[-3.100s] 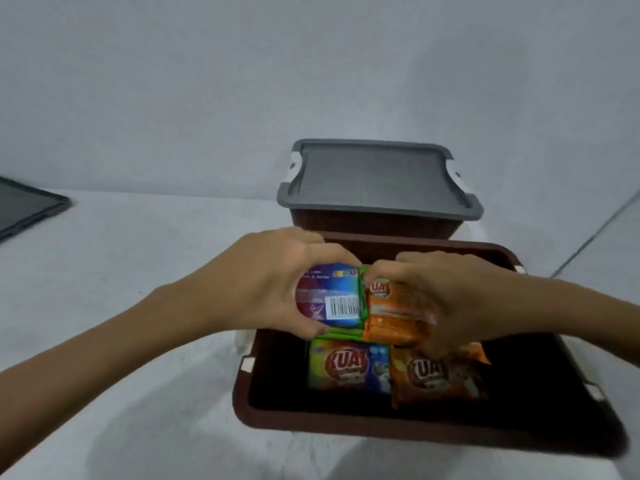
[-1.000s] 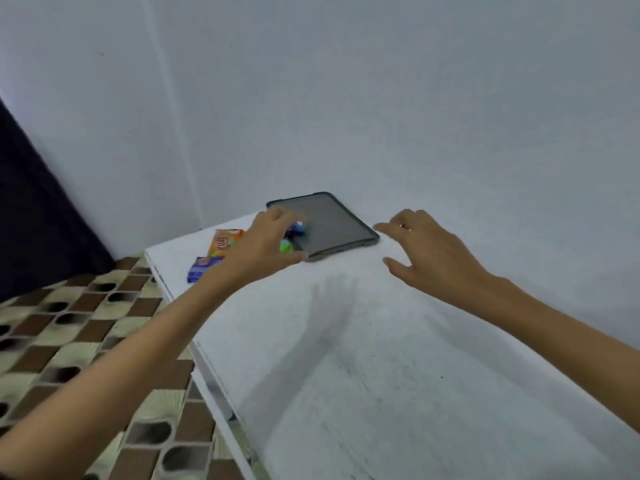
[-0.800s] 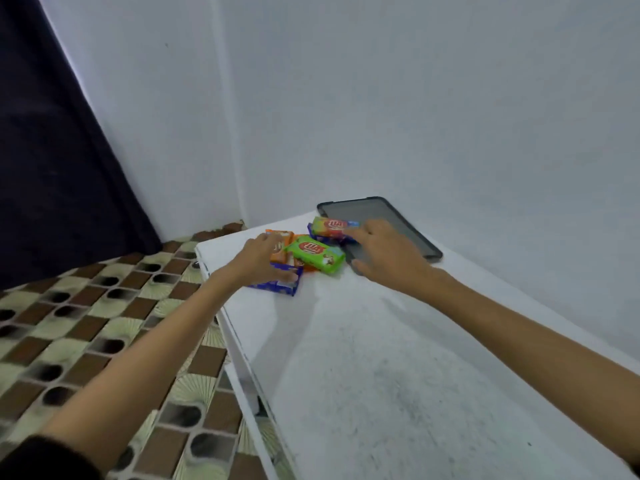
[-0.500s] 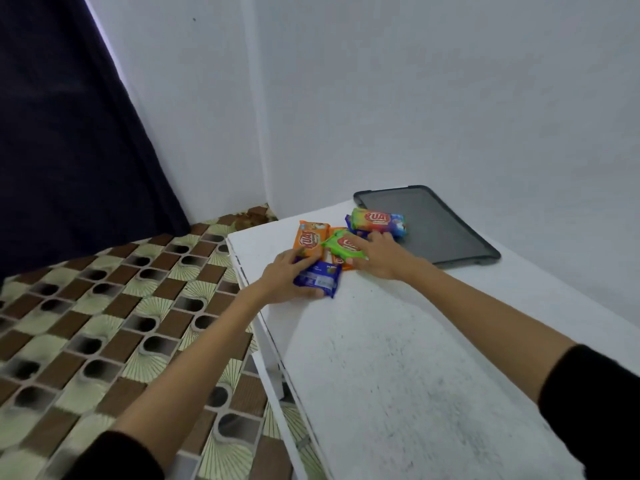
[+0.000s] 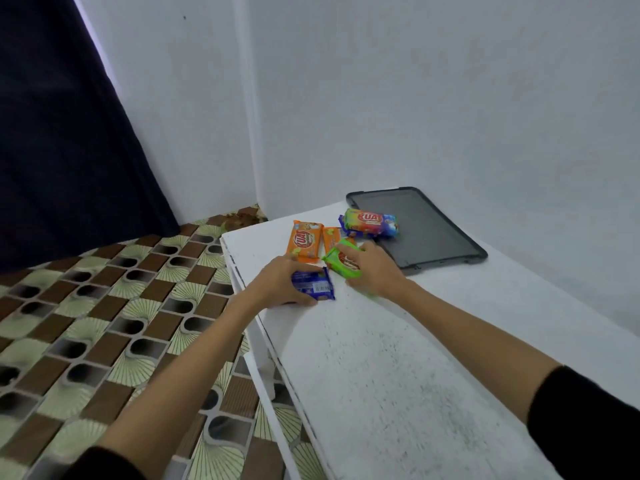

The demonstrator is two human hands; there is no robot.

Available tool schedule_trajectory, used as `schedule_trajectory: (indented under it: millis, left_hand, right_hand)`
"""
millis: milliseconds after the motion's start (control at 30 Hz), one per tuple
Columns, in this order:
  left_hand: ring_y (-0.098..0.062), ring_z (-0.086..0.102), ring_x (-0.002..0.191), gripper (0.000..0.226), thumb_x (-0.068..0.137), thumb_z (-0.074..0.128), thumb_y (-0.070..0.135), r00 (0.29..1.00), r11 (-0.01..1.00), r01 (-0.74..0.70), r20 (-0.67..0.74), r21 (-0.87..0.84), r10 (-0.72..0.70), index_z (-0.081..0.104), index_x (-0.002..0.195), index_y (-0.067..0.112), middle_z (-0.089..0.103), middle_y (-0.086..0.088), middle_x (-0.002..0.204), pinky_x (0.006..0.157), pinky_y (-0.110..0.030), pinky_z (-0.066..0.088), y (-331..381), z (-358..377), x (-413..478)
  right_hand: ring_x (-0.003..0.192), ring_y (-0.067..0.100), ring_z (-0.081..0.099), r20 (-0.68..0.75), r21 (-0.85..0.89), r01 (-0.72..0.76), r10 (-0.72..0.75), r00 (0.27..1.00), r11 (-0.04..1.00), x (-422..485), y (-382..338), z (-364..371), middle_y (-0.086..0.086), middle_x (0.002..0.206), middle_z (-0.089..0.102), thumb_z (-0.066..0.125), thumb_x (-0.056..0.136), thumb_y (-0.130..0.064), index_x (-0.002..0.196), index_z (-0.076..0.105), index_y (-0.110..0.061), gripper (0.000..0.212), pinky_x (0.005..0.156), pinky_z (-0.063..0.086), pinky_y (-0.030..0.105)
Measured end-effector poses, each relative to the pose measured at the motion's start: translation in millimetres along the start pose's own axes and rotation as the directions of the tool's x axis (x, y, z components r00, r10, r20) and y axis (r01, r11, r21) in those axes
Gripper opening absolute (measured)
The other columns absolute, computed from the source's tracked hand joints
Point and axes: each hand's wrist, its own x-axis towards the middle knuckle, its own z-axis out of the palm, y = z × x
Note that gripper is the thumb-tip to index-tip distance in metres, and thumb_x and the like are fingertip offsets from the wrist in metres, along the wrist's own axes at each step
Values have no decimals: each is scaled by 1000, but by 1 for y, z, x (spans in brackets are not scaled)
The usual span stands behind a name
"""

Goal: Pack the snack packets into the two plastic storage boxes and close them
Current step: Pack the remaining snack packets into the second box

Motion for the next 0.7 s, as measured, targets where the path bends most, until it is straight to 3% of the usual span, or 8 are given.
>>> schedule_trajectory:
  millis: [167,333,567,700]
  left_hand:
    - [-19,49,114,67,69,74,50,998,999,46,-32,-10,-47,52,130,31,53,-1,130,87,-27,44,5,-5,-12]
    - [-18,50,108,65,73,74,42,998,1000,19,-67,3,-19,50,131,29,55,-3,124,81,-24,43,28,-26,-24]
    - [-18,51,107,62,71,76,42,971,980,-196,-137,20,196,54,128,32,56,-2,120,85,-32,48,114,-54,-39]
    - [-13,52,99,61,69,77,42,928,932,-361,-80,41,363,55,126,34,57,1,112,75,-22,43,185,-48,-45]
  right_hand:
    - [120,32,46,46,10,-117,116,992,993,-6,-1,-3,18,135,39,69,80,-33,146,19,-36,82,97,45,38]
    - [117,29,48,25,47,-150,149,989,988,-35,8,-30,14,133,40,72,76,-34,145,24,-34,84,96,45,36]
    - [103,23,52,-35,100,-197,202,979,975,-136,39,-97,7,116,44,74,72,-33,139,32,-40,80,80,45,28]
    - [89,15,46,-41,112,-271,277,960,956,-217,59,-119,-2,102,39,75,69,-37,134,34,-42,77,63,38,22]
